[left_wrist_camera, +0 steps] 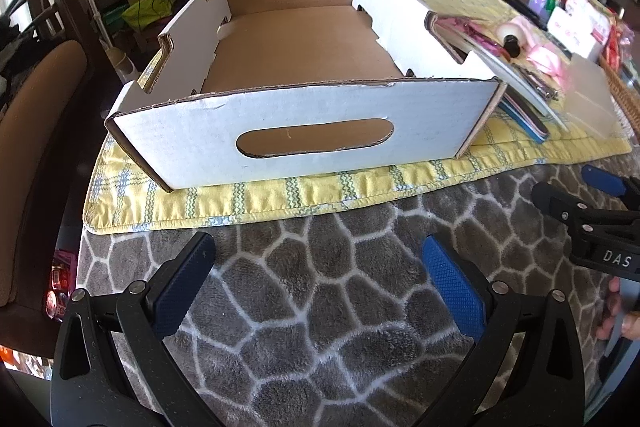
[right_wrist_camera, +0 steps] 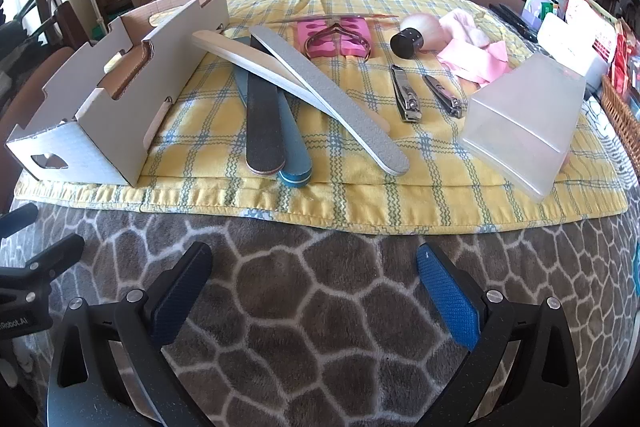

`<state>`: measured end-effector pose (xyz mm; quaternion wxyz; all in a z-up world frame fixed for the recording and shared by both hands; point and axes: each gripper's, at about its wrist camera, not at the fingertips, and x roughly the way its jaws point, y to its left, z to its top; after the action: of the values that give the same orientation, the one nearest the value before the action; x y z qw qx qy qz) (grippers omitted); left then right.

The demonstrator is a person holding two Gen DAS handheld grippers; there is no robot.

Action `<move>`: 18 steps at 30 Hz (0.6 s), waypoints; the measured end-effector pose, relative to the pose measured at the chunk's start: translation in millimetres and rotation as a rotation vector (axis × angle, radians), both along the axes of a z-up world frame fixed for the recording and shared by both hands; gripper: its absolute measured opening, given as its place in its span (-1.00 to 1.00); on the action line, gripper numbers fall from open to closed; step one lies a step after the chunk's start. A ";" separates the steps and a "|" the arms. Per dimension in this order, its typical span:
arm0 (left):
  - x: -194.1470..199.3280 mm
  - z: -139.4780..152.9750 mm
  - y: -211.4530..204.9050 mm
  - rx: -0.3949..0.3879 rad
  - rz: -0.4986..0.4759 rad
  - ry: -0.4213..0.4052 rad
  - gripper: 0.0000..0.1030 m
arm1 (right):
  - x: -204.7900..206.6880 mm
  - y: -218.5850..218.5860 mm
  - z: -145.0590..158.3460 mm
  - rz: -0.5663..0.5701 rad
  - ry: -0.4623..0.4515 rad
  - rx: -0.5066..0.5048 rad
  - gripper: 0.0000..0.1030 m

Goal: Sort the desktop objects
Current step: 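Move the right tool toward the frosted plastic case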

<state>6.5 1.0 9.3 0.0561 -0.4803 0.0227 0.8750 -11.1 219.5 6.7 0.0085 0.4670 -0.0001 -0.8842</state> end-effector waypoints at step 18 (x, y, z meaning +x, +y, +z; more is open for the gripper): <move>0.0 55.5 -9.8 0.069 0.015 0.067 1.00 | 4.7 -1.8 28.7 -0.013 0.061 0.030 1.00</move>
<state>6.5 -8.8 64.8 0.0653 -0.4488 -0.0092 0.8912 -6.4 217.7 35.4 -0.0039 0.4400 0.0103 -0.8979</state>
